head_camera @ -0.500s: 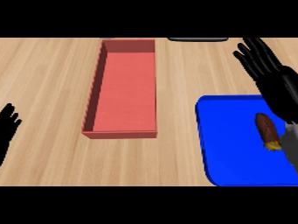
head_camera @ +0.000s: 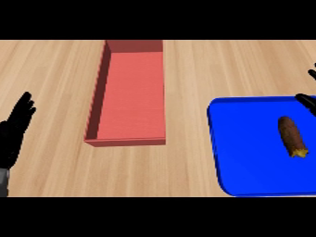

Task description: Pick the sweet potato from the tray and place it in the cardboard box

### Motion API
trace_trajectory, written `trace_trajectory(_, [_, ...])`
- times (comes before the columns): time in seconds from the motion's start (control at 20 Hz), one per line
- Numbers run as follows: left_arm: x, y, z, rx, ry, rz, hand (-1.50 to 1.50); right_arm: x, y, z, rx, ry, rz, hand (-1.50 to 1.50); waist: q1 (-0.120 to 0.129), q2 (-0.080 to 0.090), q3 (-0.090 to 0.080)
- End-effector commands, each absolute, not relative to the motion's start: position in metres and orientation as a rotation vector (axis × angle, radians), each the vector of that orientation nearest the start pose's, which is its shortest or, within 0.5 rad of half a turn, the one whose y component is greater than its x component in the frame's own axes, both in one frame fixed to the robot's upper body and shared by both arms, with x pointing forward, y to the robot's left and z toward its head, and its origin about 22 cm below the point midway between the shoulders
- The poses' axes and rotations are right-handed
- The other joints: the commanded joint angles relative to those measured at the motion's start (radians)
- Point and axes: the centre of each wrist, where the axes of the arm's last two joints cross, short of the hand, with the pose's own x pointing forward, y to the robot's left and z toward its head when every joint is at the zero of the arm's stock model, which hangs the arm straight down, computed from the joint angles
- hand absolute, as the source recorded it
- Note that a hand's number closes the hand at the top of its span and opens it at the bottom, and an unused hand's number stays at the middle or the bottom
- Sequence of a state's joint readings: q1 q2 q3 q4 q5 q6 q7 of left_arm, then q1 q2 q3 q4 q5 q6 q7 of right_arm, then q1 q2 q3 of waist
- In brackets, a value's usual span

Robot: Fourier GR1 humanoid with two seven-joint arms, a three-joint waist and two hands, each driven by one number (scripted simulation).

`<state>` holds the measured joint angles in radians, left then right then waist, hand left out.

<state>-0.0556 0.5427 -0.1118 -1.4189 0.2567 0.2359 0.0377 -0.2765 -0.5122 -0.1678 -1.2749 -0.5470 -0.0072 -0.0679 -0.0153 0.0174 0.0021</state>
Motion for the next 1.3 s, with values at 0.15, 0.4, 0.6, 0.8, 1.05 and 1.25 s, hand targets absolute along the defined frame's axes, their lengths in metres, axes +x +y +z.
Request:
trace_trajectory(0.15, [0.254, 0.294, 0.020, 0.360, -1.471, -0.202, 0.00, 0.279, -0.422, -0.013, -0.186, -1.625, -0.640, -1.50, 0.035, -0.008, 0.002])
trace_trajectory(0.4, [0.257, 0.283, 0.020, 0.357, -1.469, -0.196, 0.00, 0.259, -0.481, 0.015, -0.243, -1.577, -0.198, -1.50, 0.025, -0.011, 0.000])
trace_trajectory(0.6, [0.252, 0.277, 0.013, 0.353, -1.464, -0.212, 0.00, 0.245, -0.516, 0.040, -0.298, -1.449, 0.110, -1.50, 0.035, -0.007, 0.001])
trace_trajectory(0.8, [0.254, 0.278, 0.021, 0.365, -1.481, -0.224, 0.00, 0.251, -0.524, 0.070, -0.244, -1.297, 0.396, -1.50, 0.048, -0.010, 0.000])
trace_trajectory(1.05, [0.254, 0.274, 0.022, 0.364, -1.458, -0.229, 0.00, 0.267, -0.511, 0.078, -0.141, -1.158, 0.644, -1.50, 0.042, -0.013, -0.001])
trace_trajectory(1.25, [0.236, 0.288, 0.010, 0.367, -1.445, -0.205, 0.00, 0.269, -0.506, 0.067, -0.074, -1.087, 0.698, -1.50, 0.029, -0.016, -0.002])
